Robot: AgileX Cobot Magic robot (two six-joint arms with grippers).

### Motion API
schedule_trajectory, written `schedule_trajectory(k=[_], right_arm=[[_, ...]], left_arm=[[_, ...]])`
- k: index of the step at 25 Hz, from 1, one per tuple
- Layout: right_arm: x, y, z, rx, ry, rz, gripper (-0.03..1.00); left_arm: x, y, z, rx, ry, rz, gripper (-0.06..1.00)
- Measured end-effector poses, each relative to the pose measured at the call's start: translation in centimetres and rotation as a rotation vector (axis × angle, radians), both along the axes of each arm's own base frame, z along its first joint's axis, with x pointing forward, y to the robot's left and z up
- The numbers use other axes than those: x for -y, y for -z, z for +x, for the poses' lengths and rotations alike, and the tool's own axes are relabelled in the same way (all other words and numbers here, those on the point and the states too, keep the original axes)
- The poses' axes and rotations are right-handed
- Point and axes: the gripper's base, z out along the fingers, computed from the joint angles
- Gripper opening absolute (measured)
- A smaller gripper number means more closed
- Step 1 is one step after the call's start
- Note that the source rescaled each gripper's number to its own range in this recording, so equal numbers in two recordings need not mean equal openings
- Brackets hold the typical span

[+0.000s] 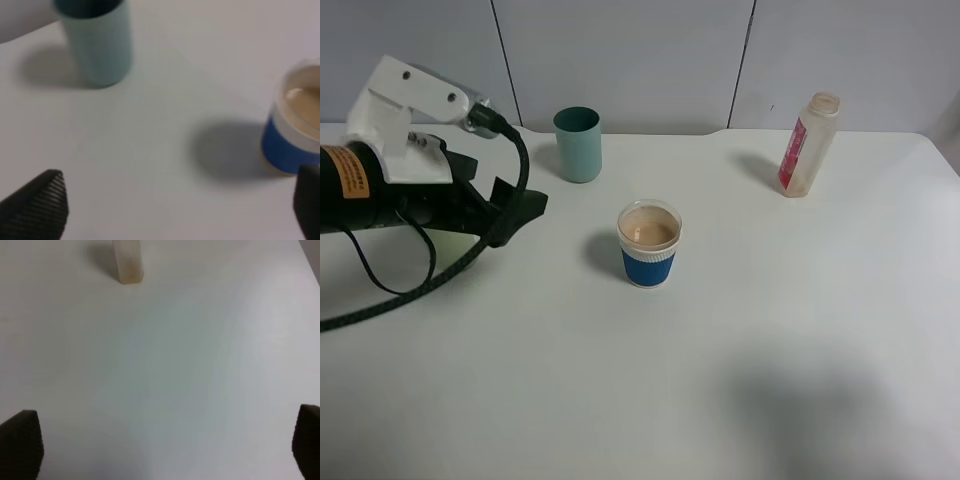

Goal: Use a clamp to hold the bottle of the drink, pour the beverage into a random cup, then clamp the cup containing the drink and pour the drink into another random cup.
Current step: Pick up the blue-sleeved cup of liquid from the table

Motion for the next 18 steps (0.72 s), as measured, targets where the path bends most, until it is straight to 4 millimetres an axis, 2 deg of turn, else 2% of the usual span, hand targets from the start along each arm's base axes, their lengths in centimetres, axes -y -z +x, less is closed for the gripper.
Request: schedule_trajectory(k=[3, 5, 18], right_arm=[[0.0, 0.0, 0.0, 0.000, 0.000, 0.000, 1.00], [0.0, 0.0, 0.0, 0.000, 0.000, 0.000, 1.00], [0.0, 0.0, 0.0, 0.000, 0.000, 0.000, 1.00]], left_arm=[[0.8, 0.9, -0.8, 0.021, 0.053, -0.026, 0.67], [0.9, 2.3, -1.9, 0.027, 0.095, -0.035, 0.67], [0.1, 4.8, -3.9, 0.044, 0.129, -0.084, 0.67]])
